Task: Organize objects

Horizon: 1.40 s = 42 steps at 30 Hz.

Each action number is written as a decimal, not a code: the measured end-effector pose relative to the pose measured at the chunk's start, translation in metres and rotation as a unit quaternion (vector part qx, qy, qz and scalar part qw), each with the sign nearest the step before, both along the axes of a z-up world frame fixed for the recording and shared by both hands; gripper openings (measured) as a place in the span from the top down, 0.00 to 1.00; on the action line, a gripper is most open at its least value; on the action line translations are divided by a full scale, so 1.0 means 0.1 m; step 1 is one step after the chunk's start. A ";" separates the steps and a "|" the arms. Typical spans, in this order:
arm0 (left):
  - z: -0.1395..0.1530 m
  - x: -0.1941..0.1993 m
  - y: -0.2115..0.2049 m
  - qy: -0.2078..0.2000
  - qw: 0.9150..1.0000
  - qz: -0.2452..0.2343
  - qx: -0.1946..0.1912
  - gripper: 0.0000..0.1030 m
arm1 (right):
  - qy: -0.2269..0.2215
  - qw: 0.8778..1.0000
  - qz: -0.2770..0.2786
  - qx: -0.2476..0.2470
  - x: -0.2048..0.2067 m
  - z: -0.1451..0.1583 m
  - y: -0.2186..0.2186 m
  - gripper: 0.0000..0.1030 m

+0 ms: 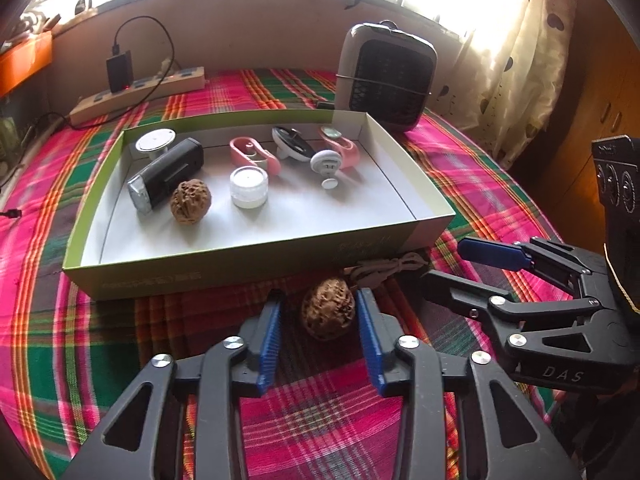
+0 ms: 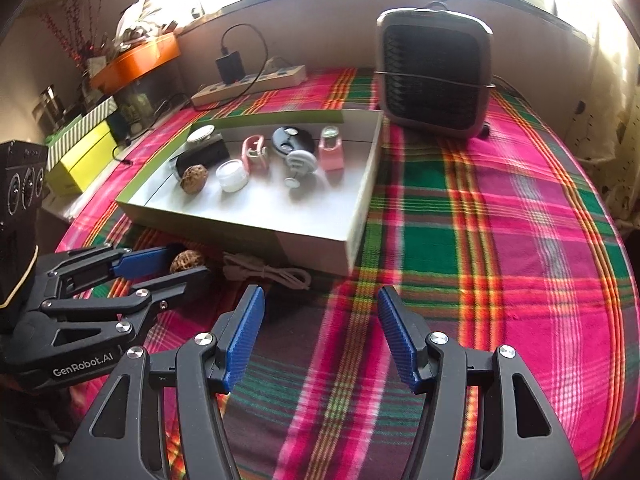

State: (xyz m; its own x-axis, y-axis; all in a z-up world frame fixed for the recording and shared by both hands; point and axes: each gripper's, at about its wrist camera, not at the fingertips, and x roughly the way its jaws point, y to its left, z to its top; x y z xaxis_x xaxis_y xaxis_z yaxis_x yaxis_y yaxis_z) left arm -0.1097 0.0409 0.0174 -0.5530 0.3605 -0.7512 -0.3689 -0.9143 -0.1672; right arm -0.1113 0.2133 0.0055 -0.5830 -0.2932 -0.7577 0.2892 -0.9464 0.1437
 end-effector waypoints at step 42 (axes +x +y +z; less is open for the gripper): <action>-0.01 0.01 -0.42 -0.001 0.999 0.041 0.008 0.72 | -0.002 0.986 0.166 0.031 0.10 -0.08 -0.66 0.42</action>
